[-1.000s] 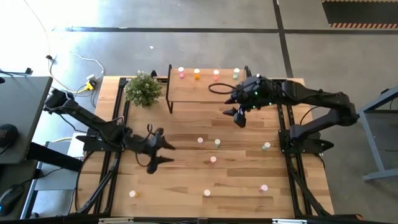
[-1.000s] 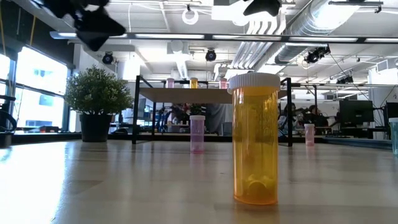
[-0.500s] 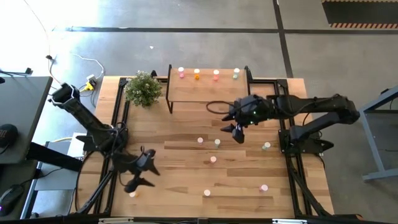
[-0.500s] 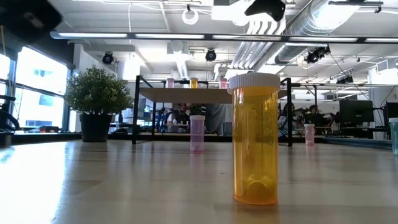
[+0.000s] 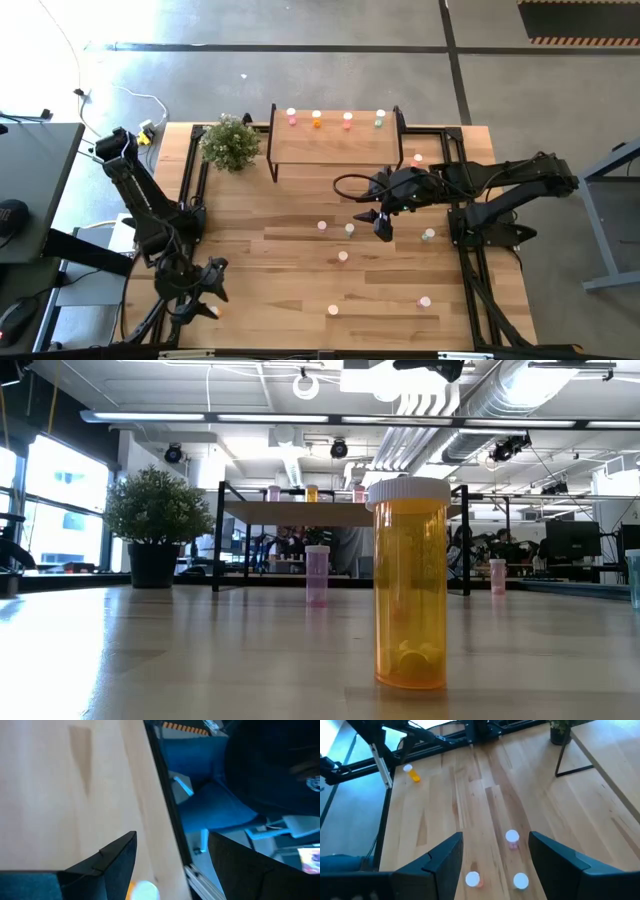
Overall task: Pick and place medicine bottles onto shelf by color
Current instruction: Put the left orange pill bottle aligned with the other orange pill bottle on the shelf
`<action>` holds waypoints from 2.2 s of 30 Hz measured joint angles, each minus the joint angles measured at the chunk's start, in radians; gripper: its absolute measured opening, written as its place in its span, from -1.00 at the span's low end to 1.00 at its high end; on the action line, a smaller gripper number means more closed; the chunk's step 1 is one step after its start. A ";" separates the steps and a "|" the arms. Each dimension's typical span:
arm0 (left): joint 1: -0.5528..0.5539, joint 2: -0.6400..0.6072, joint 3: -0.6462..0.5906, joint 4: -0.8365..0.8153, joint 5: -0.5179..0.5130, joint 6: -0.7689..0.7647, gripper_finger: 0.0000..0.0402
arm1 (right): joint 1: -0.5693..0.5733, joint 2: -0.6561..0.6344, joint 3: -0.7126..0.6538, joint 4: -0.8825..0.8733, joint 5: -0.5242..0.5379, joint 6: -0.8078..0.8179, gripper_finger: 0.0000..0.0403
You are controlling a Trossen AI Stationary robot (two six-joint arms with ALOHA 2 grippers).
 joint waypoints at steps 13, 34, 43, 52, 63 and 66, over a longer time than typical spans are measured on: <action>-0.158 -0.063 0.227 -0.304 -0.062 0.008 0.18 | 0.000 0.000 0.000 0.000 0.080 0.050 0.08; -0.275 0.180 0.257 -0.535 -0.284 -0.257 0.18 | 0.000 0.000 0.000 0.013 0.089 0.021 0.08; -0.239 0.254 0.257 -0.460 -0.245 -0.255 0.18 | 0.000 0.000 0.000 0.016 0.089 0.014 0.08; -0.149 0.356 0.257 -0.432 -0.039 -0.230 0.18 | 0.000 0.001 0.000 0.016 0.088 0.014 0.08; -0.116 0.365 0.257 -0.381 -0.032 -0.215 0.18 | 0.000 0.001 0.000 0.015 0.088 0.014 0.08; -0.104 0.368 0.257 -0.382 -0.027 -0.219 0.18 | 0.000 0.001 0.000 0.015 0.088 0.014 0.08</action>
